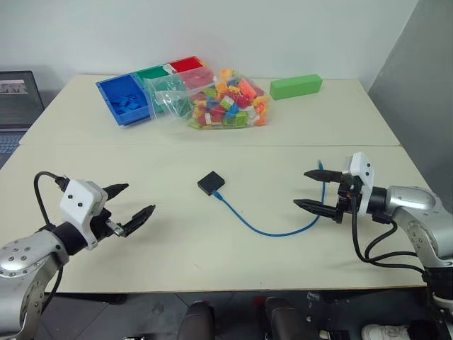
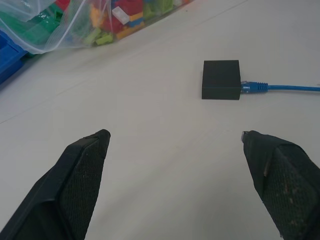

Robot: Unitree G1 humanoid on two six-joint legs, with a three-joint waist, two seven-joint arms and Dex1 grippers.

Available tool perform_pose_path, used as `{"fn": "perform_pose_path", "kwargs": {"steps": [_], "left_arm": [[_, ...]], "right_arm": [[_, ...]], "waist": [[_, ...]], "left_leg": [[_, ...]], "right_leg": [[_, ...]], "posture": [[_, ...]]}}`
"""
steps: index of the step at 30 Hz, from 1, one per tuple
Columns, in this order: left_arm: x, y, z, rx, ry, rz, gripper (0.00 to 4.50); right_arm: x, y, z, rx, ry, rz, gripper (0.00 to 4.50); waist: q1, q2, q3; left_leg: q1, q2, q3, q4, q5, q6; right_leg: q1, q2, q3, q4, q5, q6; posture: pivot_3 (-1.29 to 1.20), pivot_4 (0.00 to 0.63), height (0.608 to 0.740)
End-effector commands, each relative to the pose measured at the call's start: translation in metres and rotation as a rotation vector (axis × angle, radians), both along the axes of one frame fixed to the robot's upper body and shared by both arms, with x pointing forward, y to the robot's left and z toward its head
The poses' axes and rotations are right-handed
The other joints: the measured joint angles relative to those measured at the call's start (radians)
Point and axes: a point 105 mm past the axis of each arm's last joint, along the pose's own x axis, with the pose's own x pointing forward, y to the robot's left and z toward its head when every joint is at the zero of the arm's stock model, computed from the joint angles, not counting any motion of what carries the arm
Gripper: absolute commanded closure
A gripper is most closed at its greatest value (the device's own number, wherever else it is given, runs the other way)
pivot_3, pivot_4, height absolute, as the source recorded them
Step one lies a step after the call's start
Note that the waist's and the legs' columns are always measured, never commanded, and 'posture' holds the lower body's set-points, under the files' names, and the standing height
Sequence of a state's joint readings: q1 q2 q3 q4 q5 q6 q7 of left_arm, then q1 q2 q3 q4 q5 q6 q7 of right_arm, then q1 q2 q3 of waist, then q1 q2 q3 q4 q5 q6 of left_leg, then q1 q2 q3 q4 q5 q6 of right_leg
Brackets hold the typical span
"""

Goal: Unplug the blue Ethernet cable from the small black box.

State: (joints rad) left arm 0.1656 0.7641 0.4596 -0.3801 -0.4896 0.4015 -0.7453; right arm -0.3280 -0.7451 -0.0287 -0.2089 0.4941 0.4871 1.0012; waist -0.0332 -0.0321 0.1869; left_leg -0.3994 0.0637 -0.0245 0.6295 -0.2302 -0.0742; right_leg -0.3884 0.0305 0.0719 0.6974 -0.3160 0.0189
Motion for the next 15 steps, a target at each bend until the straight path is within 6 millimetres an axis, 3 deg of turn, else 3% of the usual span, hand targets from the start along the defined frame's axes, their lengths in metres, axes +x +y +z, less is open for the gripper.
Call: {"fn": "perform_pose_path", "kwargs": {"steps": [1, 11, 15], "left_arm": [[-0.002, 0.002, 0.013, 0.005, -0.054, -0.005, 0.0], [-0.006, 0.004, 0.006, 0.022, -0.025, -0.006, 0.0], [-0.009, 0.001, 0.003, 0.018, -0.006, -0.047, 0.0]], "right_arm": [[0.0, -0.002, 0.015, 0.005, -0.05, 0.005, 0.03], [-0.004, 0.003, 0.012, -0.014, -0.039, 0.034, 0.03], [-0.007, 0.017, 0.009, -0.021, -0.041, 0.073, 0.03]], "waist": [[0.0, 0.0, 0.0], [0.0, 0.0, 0.0], [0.0, 0.0, 0.0]], "left_leg": [[0.0, 0.0, 0.0, 0.0, 0.0, 0.0], [0.0, 0.0, 0.0, 0.0, 0.0, 0.0], [0.0, 0.0, 0.0, 0.0, 0.0, 0.0]], "right_leg": [[0.0, 0.0, 0.0, 0.0, 0.0, 0.0], [0.0, 0.0, 0.0, 0.0, 0.0, 0.0], [0.0, 0.0, 0.0, 0.0, 0.0, 0.0]], "posture": [[0.0, 0.15, 0.74], [0.0, 0.15, 0.74], [0.0, 0.15, 0.74]]}}
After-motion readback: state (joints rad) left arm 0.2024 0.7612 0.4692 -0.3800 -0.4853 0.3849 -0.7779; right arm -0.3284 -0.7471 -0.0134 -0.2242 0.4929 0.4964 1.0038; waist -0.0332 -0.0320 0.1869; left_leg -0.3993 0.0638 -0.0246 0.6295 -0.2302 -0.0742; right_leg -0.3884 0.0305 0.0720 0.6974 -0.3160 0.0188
